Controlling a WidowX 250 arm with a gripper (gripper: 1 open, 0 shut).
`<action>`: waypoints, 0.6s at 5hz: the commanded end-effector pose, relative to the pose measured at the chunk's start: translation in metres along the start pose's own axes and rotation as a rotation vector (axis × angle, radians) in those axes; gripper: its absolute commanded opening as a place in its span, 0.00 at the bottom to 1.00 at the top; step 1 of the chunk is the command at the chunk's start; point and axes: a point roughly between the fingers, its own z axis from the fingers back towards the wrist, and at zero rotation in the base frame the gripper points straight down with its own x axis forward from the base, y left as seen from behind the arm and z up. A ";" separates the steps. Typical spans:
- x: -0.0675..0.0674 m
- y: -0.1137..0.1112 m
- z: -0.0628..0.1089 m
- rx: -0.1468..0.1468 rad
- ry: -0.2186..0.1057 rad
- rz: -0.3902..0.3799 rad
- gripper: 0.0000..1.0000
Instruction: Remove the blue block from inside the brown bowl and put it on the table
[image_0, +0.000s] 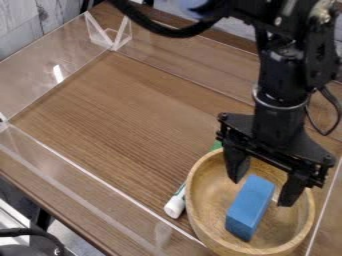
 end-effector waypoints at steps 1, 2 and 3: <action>0.008 0.001 0.007 -0.016 -0.042 -0.006 1.00; 0.009 0.002 0.007 -0.019 -0.052 -0.010 1.00; 0.010 0.003 0.007 -0.020 -0.058 -0.008 1.00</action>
